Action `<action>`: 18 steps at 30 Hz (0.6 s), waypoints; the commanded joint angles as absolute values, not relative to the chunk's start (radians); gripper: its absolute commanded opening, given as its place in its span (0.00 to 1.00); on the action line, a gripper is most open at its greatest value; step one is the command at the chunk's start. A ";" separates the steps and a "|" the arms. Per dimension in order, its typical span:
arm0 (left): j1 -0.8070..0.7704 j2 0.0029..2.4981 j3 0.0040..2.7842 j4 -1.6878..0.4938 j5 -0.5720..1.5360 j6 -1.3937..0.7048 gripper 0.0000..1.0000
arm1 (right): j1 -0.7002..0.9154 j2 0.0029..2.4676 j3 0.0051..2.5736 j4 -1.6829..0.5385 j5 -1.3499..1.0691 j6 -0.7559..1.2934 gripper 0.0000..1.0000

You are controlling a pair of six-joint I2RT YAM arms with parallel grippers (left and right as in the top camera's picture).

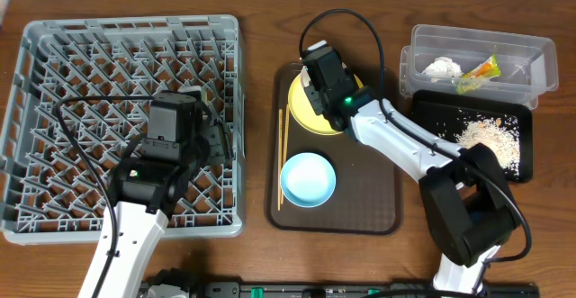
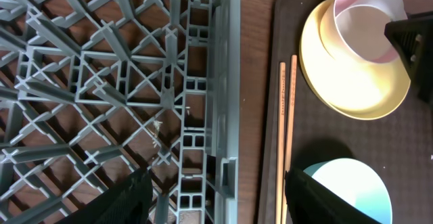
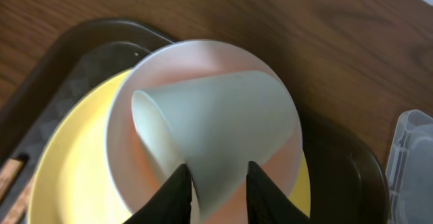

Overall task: Sort waste into correct bins and load items into the dishwasher
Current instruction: 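Grasp the pink bowl on the yellow plate with the right gripper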

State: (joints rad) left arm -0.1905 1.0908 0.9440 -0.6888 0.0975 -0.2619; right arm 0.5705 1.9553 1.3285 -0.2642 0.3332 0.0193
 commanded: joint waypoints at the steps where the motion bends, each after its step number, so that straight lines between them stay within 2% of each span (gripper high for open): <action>1: -0.184 1.082 0.960 -0.692 0.082 -0.255 0.66 | 0.577 1.995 1.332 -0.266 0.395 0.063 0.20; 6: -0.184 1.082 0.960 -0.692 0.082 -0.255 0.66 | 0.577 1.998 1.332 -0.260 0.480 0.100 0.17; 10: -0.184 1.082 0.960 -0.692 0.082 -0.255 0.66 | 0.577 1.998 1.332 -0.257 0.513 0.101 0.01; 18: -0.184 1.082 0.960 -0.692 0.082 -0.255 0.66 | 0.575 1.930 1.334 -0.273 0.511 0.184 0.01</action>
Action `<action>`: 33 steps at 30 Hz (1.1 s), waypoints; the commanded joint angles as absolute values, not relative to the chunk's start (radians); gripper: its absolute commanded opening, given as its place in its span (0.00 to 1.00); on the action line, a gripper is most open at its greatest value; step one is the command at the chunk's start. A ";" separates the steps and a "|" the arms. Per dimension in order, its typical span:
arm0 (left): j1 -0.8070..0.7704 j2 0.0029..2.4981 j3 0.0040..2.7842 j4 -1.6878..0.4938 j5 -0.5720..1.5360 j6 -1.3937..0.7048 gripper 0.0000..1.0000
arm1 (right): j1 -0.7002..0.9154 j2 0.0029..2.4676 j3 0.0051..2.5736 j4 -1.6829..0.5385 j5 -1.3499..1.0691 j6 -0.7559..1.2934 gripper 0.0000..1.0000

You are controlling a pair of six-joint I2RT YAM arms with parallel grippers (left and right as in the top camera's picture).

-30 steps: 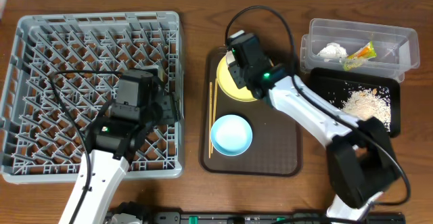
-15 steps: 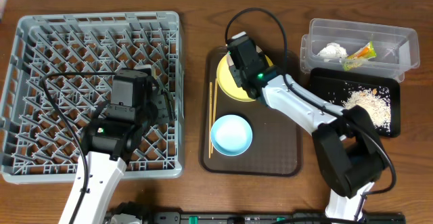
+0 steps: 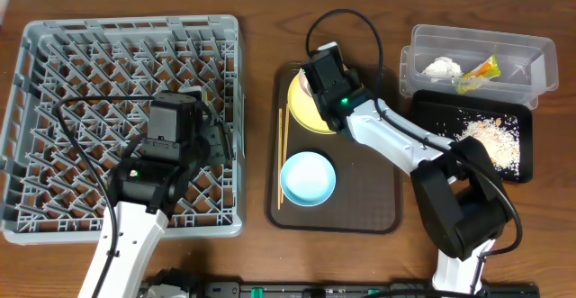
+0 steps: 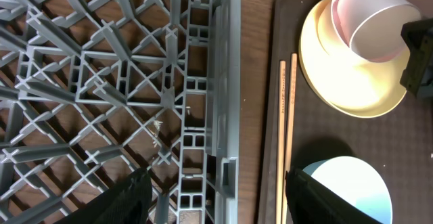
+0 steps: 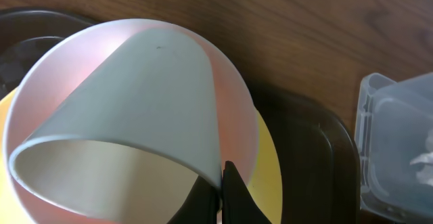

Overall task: Sort waste into correct bins and load items into the dishwasher
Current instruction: 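Grasp the pink bowl on the yellow plate with the right gripper, then lift the pink bowl and hand it to the left gripper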

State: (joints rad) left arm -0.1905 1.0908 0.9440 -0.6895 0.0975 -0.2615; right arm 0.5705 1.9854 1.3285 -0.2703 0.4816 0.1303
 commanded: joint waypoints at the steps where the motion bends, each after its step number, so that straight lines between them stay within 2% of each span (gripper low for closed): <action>1: -0.184 1.082 0.960 -0.691 0.082 -0.255 0.66 | 0.573 1.906 1.334 -0.278 0.511 0.184 0.01; 5: -0.184 1.082 0.960 -0.691 0.081 -0.255 0.67 | 0.549 1.803 1.334 -0.308 0.485 0.191 0.01; 8: -0.184 1.082 0.960 -0.691 0.081 -0.255 0.72 | 0.504 1.709 1.334 -0.355 0.349 0.252 0.01; 13: -0.184 1.082 0.960 -0.691 0.082 -0.255 0.75 | 0.363 1.596 1.334 -0.456 -0.104 0.330 0.01; 17: -0.184 1.082 0.960 -0.685 0.132 -0.255 0.85 | 0.228 1.582 1.334 -0.530 -0.502 0.329 0.01; 22: -0.184 1.084 0.960 -0.592 0.318 -0.256 0.86 | 0.100 1.589 1.333 -0.608 -0.885 0.269 0.01; 27: -0.184 1.093 0.960 -0.361 0.660 -0.310 0.86 | 0.035 1.589 1.333 -0.564 -1.306 0.204 0.01; 33: -0.184 1.155 0.960 -0.035 0.957 -0.501 0.86 | 0.046 1.590 1.333 -0.502 -1.546 0.199 0.01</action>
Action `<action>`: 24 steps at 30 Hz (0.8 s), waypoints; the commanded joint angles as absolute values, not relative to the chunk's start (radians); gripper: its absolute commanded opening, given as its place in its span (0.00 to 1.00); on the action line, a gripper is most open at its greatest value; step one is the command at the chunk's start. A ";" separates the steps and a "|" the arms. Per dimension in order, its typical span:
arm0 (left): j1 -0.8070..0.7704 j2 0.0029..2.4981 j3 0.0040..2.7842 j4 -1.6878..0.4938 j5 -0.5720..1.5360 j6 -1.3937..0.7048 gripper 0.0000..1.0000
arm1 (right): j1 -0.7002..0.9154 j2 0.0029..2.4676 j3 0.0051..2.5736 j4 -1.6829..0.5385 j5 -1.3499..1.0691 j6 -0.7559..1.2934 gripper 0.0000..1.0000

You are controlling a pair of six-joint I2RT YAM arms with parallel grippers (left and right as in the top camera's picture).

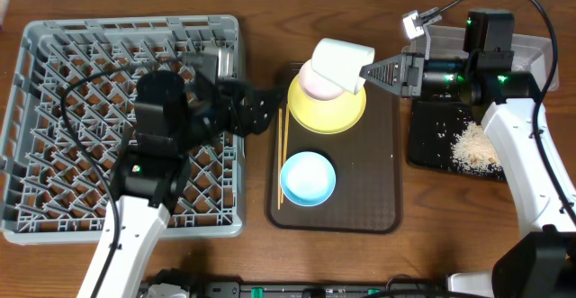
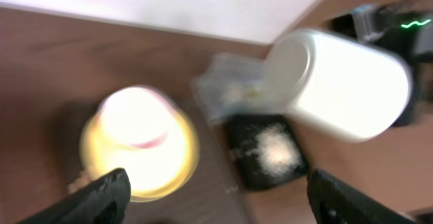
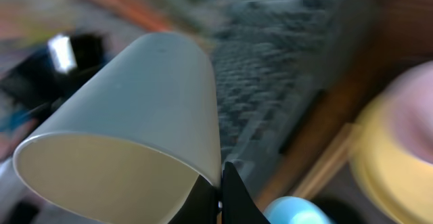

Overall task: Sort waste into correct bins and load items into the dishwasher
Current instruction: 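Lift the pink bowl and hand it to the left gripper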

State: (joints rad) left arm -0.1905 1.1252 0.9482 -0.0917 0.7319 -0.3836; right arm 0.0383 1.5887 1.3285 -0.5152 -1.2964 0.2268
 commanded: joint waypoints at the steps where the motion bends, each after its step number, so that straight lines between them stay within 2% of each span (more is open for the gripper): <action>1: -0.184 1.172 0.960 0.026 1.006 -0.543 0.86 | 0.047 1.590 1.333 -0.487 -1.560 0.204 0.01; 7: -0.184 1.275 0.960 0.413 1.269 -0.780 0.86 | 0.048 1.589 1.333 -0.486 -1.560 0.205 0.01; 11: -0.184 1.333 0.960 0.623 1.351 -0.918 0.87 | 0.048 1.589 1.333 -0.486 -1.560 0.206 0.01; 24: -0.207 1.405 0.960 0.662 1.407 -0.958 0.87 | 0.104 1.589 1.333 -0.486 -1.560 0.231 0.01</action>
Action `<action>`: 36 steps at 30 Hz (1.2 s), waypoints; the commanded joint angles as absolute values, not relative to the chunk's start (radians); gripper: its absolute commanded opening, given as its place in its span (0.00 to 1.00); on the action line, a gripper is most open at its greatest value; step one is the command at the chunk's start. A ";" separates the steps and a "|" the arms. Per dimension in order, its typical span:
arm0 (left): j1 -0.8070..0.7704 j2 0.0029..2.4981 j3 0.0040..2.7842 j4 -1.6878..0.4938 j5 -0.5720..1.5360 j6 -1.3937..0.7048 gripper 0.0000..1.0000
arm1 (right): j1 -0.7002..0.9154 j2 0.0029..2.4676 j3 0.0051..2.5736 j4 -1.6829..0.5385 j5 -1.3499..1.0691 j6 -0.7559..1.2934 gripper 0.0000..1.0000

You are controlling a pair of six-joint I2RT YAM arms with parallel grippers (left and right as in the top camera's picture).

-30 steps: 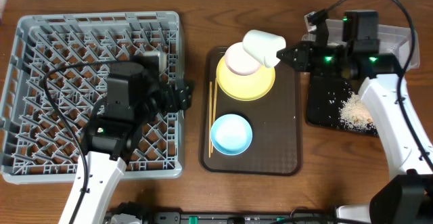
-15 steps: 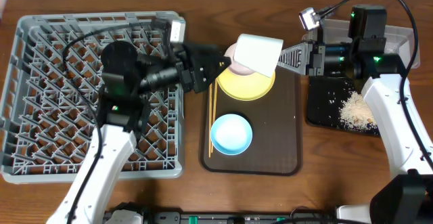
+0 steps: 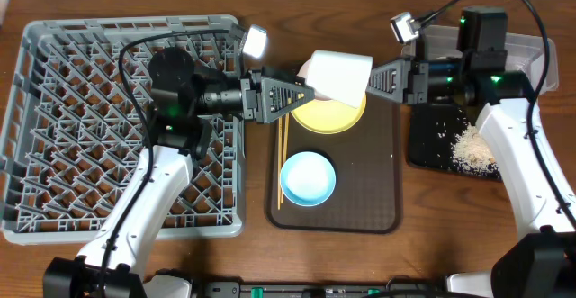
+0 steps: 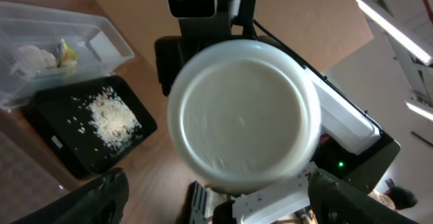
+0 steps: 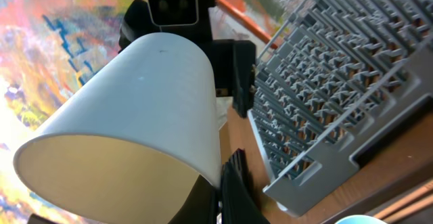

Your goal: Sort waste into correct bins and load items into the dishwasher

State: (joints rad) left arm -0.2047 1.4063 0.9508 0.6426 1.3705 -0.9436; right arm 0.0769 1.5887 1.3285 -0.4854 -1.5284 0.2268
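A white paper cup (image 3: 337, 75) hangs on its side in the air over the yellow plate (image 3: 346, 116). My right gripper (image 3: 369, 84) is shut on its rim, which the right wrist view shows pinched at the fingertips (image 5: 226, 176). My left gripper (image 3: 299, 95) is open and level with the cup, reaching from the left. In the left wrist view the cup's round base (image 4: 243, 130) fills the middle, with the open fingers (image 4: 101, 197) at the bottom corners. The blue bowl (image 3: 307, 177) and chopsticks (image 3: 281, 149) lie on the brown tray (image 3: 360, 190).
The grey dish rack (image 3: 90, 109) fills the left side. A clear bin (image 3: 504, 50) with scraps stands at the back right. In front of it is a black tray (image 3: 432, 136) with spilled rice.
My left gripper has reached further right. It now points straight at the cup's base, close to it. The right gripper still holds the cup in much the same place over the plate.
The cup lay in a pink bowl on the yellow plate with my right fingers open around its rim. Then they were shut on the rim. Then the cup was up in the air and my left arm was off the rack. Now the open left gripper faces the cup's base.
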 commanded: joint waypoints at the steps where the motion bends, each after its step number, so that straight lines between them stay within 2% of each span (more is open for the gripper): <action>1: -0.207 1.405 0.960 0.672 1.408 -0.966 0.87 | 0.111 1.589 1.333 -0.487 -1.561 0.231 0.01; 10: -0.207 1.405 0.960 0.838 1.458 -1.092 0.87 | 0.159 1.589 1.333 -0.491 -1.561 0.238 0.01; 30: -0.209 1.405 0.960 0.844 1.482 -1.165 0.86 | 0.213 1.589 1.333 -0.492 -1.560 0.277 0.01; 36: -0.209 1.405 0.960 0.844 1.482 -1.166 0.77 | 0.213 1.589 1.333 -0.535 -1.560 0.276 0.01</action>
